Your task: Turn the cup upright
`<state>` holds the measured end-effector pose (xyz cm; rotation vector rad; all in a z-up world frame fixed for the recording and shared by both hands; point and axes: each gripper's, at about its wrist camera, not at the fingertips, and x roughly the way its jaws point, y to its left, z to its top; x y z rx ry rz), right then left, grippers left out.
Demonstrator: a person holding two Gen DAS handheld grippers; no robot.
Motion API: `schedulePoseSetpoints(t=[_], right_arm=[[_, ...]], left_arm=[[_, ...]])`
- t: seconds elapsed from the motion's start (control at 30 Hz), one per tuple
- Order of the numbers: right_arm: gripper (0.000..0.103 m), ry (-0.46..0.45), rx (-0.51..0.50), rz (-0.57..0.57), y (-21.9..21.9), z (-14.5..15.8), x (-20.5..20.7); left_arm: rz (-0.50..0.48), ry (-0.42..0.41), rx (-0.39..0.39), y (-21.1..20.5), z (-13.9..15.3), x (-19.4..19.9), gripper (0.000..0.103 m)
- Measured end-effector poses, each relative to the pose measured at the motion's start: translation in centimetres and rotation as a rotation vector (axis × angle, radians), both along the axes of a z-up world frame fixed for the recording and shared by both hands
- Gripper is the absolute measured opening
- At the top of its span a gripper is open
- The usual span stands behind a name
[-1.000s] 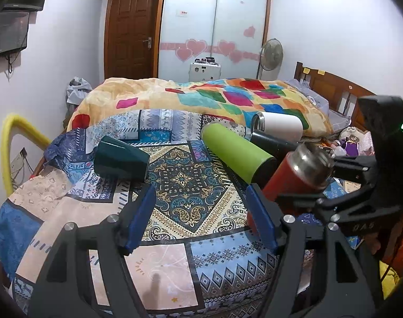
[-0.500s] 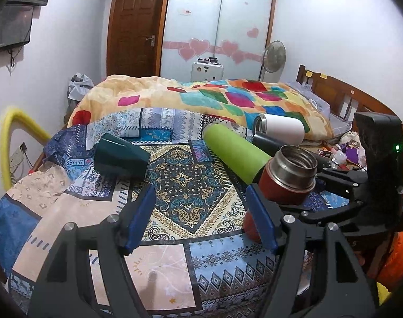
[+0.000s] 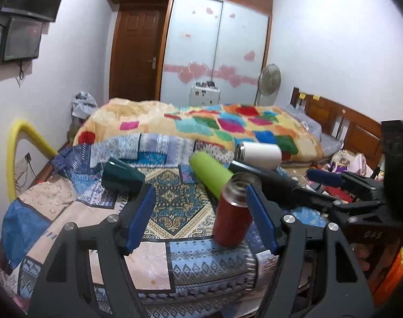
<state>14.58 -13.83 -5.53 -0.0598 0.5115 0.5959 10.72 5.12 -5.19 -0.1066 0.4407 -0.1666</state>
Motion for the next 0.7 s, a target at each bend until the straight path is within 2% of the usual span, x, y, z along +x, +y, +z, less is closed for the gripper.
schedulePoseSetpoints(t=[0.2, 0.37, 0.4, 0.47, 0.53, 0.6, 0.67, 0.7], right_arm=[[0.071, -0.140, 0.082, -0.070, -2.4, 3.8, -4.5], [0.071, -0.206, 0.132, -0.109, -3.2, 5.1, -7.0], [0.071, -0.219, 0.132, -0.118, -3.2, 5.2, -7.4], [0.075, -0.237, 0.133, -0.131, -3.2, 5.3, -8.0], [0.086, -0.252, 0.144, -0.147, -3.4, 5.3, -8.5], [0.089, -0.261, 0.155, -0.159, -3.5, 5.3, -8.7], [0.093, -0.266, 0.160, -0.166, -3.7, 5.2, -8.8], [0.098, -0.269, 0.162, -0.174, -3.9, 5.2, -9.0]], left_arm=[[0.025, -0.102, 0.014, -1.8, 2.9, -4.4, 0.070], [0.050, -0.180, 0.022, -3.0, 4.6, -7.6, 0.071], [0.056, -0.192, 0.027, -3.2, 4.8, -8.1, 0.075], [0.064, -0.215, 0.028, -3.5, 5.1, -8.9, 0.084], [0.079, -0.239, 0.037, -4.0, 5.2, -9.7, 0.088], [0.094, -0.256, 0.052, -4.4, 5.3, -10.3, 0.090], [0.102, -0.263, 0.053, -4.5, 5.3, -10.6, 0.097], [0.104, -0.265, 0.051, -4.5, 5.3, -10.7, 0.099]])
